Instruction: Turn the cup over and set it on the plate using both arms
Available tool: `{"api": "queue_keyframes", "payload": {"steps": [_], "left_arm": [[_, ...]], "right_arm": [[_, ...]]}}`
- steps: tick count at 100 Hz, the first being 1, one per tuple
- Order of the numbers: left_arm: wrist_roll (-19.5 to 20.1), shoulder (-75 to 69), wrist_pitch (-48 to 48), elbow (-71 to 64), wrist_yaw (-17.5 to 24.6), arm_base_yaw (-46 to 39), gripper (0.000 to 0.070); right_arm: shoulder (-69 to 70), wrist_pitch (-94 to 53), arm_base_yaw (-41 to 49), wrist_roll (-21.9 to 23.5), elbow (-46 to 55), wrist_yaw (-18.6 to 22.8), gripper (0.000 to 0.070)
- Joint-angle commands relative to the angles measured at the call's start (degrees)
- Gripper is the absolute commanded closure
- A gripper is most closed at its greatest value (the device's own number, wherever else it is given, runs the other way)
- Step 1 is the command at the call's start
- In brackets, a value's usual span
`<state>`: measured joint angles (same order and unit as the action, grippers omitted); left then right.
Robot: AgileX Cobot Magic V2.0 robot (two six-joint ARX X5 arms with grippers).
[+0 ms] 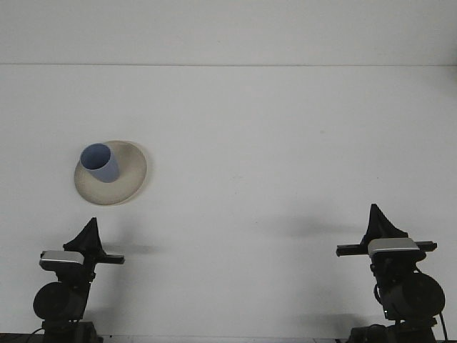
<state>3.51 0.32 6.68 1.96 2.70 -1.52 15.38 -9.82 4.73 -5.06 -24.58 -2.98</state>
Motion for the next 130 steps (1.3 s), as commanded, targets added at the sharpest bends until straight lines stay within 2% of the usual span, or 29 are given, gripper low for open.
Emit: {"api": "queue_keyframes", "payload": {"steps": [1,31,48,130], "left_arm": [[-0.11,-0.07,0.72,-1.16,-0.15,0.04,0.0688],[-0.11,-0.07,0.7,-1.16,-0.15,0.04,0.0688],[-0.11,-0.07,0.72,-1.16,-0.15,0.04,0.0688],[-0.11,-0.07,0.72,-1.16,-0.15,0.04,0.0688]], "right_arm": [[-1.75,1.22,-0.46,-6.05,3.1,0.22,0.07],[-15.43,6.8,-0.96,-12.83,19.69,0.13,0.07],[-15.32,9.88,-1.27,-13.27,24.0,-0.04,0.07],[-15.32,10.29,-1.22,-12.59,23.82,-0.07,0.07]]}}
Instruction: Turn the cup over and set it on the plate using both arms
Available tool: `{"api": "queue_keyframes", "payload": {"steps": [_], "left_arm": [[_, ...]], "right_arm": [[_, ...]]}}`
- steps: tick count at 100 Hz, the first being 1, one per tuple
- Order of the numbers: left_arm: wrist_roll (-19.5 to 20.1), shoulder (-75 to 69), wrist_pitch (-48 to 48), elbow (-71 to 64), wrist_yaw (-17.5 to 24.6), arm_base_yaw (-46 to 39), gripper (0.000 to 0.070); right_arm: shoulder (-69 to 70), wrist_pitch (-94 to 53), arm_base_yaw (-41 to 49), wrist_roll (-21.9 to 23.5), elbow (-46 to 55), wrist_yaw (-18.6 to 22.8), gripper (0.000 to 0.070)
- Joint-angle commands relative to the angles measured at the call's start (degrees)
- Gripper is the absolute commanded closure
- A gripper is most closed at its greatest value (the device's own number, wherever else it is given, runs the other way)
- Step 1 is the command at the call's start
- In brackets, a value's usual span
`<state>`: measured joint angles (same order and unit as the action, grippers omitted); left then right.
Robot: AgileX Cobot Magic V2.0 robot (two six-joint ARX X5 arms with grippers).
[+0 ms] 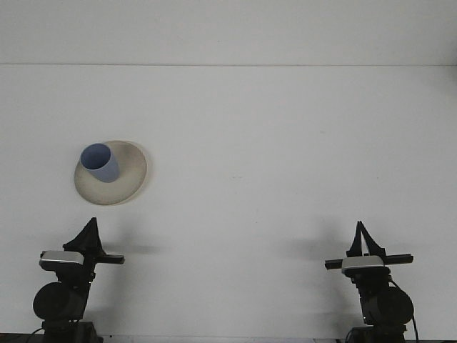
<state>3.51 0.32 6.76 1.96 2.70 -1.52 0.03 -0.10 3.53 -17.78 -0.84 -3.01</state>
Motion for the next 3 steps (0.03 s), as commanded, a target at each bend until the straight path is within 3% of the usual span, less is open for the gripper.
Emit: {"api": "queue_keyframes", "payload": {"steps": [1,3], "left_arm": [[-0.11,-0.07,0.63,-1.16,-0.15,0.04,0.0688],[-0.11,-0.07,0.63,-1.16,-0.15,0.04,0.0688]], "right_arm": [[0.02,0.57,-0.02,0.13,0.09,-0.02,0.07],[0.02,0.57,-0.02,0.13,0.09,-0.04,0.07]]}}
